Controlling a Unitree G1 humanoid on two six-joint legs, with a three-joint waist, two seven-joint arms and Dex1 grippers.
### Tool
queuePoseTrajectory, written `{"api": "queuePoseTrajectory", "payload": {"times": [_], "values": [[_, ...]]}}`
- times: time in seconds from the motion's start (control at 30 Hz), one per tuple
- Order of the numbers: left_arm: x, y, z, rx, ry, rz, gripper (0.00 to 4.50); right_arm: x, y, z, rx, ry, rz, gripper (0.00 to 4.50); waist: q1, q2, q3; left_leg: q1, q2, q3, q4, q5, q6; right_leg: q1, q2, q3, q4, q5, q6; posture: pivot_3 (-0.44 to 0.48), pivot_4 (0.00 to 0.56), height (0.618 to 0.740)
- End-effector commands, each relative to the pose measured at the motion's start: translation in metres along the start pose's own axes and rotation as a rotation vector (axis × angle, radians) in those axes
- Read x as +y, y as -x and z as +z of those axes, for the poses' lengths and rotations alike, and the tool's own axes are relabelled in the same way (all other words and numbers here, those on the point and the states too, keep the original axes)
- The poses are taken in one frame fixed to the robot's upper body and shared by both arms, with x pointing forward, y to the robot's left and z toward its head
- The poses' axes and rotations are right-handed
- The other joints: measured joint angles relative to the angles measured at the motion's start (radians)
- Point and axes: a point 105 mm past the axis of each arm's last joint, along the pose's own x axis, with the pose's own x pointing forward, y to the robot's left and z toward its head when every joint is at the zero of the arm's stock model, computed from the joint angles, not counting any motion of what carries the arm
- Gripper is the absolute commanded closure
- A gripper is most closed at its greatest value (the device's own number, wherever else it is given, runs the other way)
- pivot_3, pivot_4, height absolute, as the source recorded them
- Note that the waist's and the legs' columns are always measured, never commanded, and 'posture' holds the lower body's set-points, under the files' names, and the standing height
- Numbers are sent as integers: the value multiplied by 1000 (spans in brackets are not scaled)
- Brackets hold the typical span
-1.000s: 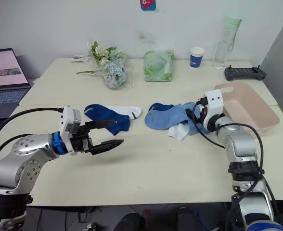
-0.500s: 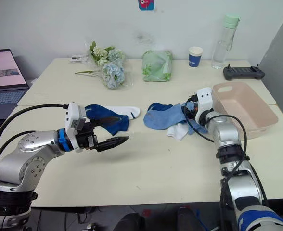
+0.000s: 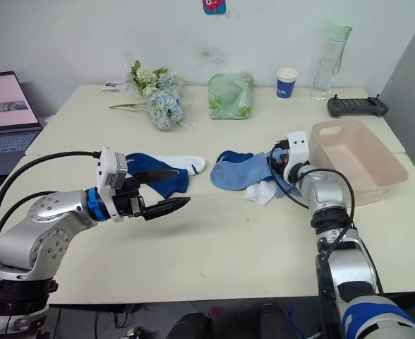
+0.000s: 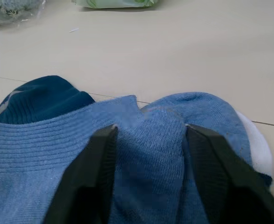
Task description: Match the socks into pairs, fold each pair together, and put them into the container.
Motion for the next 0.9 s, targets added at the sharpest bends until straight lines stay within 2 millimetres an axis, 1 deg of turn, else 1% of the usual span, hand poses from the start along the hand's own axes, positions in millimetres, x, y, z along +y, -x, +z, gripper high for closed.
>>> {"api": "queuePoseTrajectory", "payload": {"times": [0.03,0.07,0.1,0.13,0.17,0.4,0.47,0.5,0.57,0.63,0.7,0.77,0.9], "values": [[-4,-1,11,-29,-38,-16,0,2,3,25,-81,7,18,3305,0,0,0,0,0,0,0,0,0,0,0,0,0,0,0,0,150,740],[-4,-1,10,-29,-38,-16,0,2,3,26,-83,7,19,3746,0,0,0,0,0,0,0,0,0,0,0,0,0,0,0,0,150,740],[-4,-1,11,-28,-38,-15,0,3,4,26,-84,7,28,4016,0,0,0,0,0,0,0,0,0,0,0,0,0,0,0,0,150,740],[-3,-1,11,-28,-38,-12,0,4,5,26,-87,9,38,4389,0,0,0,0,0,0,0,0,0,0,0,0,0,0,0,0,150,740],[-3,-1,11,-27,-38,-11,0,5,6,26,-88,10,45,4454,0,0,0,0,0,0,0,0,0,0,0,0,0,0,0,0,150,740],[2,5,7,-6,-36,15,0,25,24,46,-165,71,123,4454,1,0,0,-1,0,0,0,0,0,-1,0,0,0,0,0,0,150,740],[6,13,-1,26,-36,37,0,43,37,60,-210,89,181,4454,1,0,0,-1,0,0,0,0,0,-1,0,0,0,0,0,0,150,740],[8,17,-5,44,-37,48,0,55,45,66,-235,94,217,4454,0,1,0,-1,0,0,0,0,0,-2,0,0,0,0,0,0,150,740],[11,24,-8,68,-42,57,0,82,62,72,-265,113,308,4454,0,1,0,-2,0,0,-1,0,0,-4,0,0,1,0,0,0,150,740],[12,27,-7,74,-44,57,0,98,73,71,-272,132,367,4454,1,1,0,-5,1,-1,-1,0,0,-8,0,0,1,0,0,0,150,740],[13,28,-6,79,-51,57,0,109,82,69,-269,127,400,4454,2,1,0,-6,1,-2,-1,0,0,-8,0,-1,1,0,0,0,150,740],[16,30,-4,87,-57,61,0,127,95,67,-279,115,467,4454,2,1,0,-6,0,-1,0,0,0,-7,0,-1,1,0,0,0,150,740],[18,34,-3,109,-58,57,0,154,117,63,-283,72,575,4454,2,1,0,-6,0,-1,0,0,0,-8,-1,-1,1,0,0,0,150,740]]}}
